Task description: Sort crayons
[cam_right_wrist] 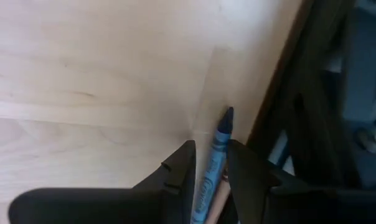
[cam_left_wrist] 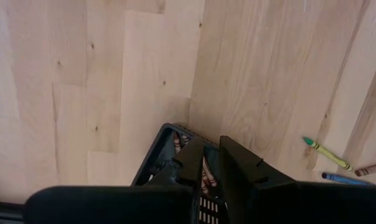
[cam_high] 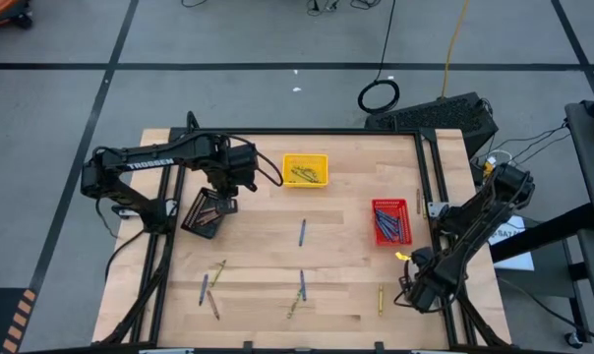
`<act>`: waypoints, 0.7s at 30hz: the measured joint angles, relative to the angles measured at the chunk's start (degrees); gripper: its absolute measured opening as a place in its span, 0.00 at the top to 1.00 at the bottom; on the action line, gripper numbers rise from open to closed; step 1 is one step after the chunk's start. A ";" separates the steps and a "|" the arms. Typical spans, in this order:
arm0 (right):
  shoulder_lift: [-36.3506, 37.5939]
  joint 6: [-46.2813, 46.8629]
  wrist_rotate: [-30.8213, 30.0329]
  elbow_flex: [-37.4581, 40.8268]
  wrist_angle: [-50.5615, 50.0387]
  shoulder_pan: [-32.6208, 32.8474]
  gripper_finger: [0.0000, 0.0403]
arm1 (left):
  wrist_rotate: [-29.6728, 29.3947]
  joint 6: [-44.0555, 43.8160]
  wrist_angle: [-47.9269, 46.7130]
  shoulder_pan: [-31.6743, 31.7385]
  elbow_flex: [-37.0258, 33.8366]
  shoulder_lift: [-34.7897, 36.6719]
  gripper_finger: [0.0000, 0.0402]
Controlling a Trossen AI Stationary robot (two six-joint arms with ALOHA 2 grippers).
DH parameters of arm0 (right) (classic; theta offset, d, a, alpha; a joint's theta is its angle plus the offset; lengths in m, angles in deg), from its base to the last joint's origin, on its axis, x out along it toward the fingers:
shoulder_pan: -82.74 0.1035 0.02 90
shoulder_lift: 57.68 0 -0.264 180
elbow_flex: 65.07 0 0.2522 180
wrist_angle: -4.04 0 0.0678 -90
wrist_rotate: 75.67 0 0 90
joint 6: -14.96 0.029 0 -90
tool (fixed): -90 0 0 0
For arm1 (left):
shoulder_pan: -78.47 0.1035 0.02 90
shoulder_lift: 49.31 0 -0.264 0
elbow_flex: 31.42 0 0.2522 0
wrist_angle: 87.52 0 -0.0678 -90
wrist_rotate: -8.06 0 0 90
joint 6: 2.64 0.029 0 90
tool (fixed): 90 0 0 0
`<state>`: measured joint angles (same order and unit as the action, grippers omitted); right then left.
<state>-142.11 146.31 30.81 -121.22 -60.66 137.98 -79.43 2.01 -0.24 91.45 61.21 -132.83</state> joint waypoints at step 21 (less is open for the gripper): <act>0.06 1.02 0.14 1.61 2.58 -0.04 0.98 | 0.01 0.14 0.55 -0.01 0.00 -0.02 0.89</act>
<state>-142.06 147.33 30.95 -119.61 -58.08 137.93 -79.42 2.15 0.31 91.44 61.21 -132.85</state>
